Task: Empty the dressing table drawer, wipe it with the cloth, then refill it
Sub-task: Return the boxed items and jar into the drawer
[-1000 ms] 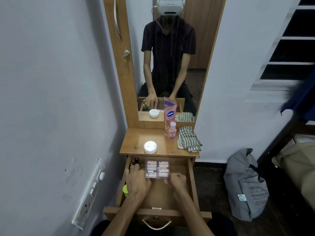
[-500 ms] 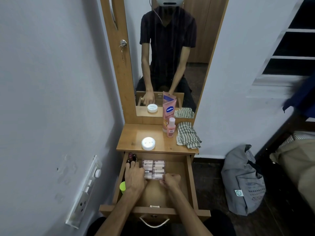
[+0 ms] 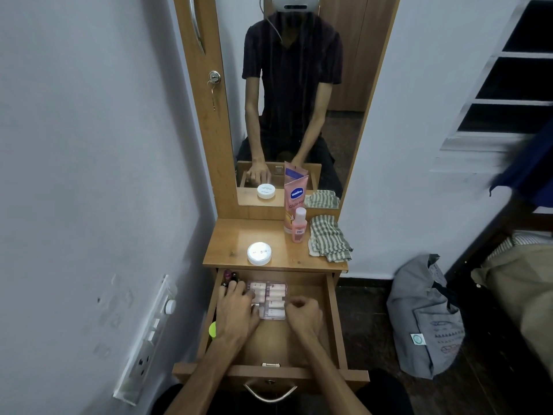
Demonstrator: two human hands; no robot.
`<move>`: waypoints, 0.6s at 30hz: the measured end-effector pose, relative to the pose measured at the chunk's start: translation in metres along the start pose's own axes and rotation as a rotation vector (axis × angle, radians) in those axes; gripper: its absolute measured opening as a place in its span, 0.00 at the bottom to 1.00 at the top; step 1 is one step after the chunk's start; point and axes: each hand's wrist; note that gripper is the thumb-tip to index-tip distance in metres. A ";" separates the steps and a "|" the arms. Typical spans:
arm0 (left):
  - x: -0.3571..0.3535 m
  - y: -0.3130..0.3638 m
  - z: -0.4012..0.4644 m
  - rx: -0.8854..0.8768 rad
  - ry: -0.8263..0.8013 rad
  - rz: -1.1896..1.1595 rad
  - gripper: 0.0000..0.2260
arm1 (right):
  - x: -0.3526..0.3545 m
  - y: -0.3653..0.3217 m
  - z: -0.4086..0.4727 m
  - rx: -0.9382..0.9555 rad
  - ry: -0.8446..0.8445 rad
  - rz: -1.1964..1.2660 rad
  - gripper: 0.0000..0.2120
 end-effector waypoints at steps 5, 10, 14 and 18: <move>0.018 0.004 0.014 0.082 0.352 -0.303 0.02 | 0.013 -0.040 -0.006 0.218 0.122 0.130 0.04; 0.035 0.005 0.051 0.199 0.398 -0.449 0.15 | 0.025 -0.086 0.002 0.330 0.203 0.222 0.02; 0.041 0.002 0.081 0.225 0.242 -0.394 0.32 | 0.029 -0.109 0.018 0.355 0.262 0.232 0.10; 0.039 0.001 0.098 0.228 0.150 -0.361 0.37 | 0.030 -0.124 0.041 0.364 0.313 0.137 0.25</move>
Point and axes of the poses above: each hand's wrist, its own z-axis towards the middle knuckle, its own x-axis out of the back of the hand, y = z × x, and after that the axes turned 2 degrees about z, right-handed
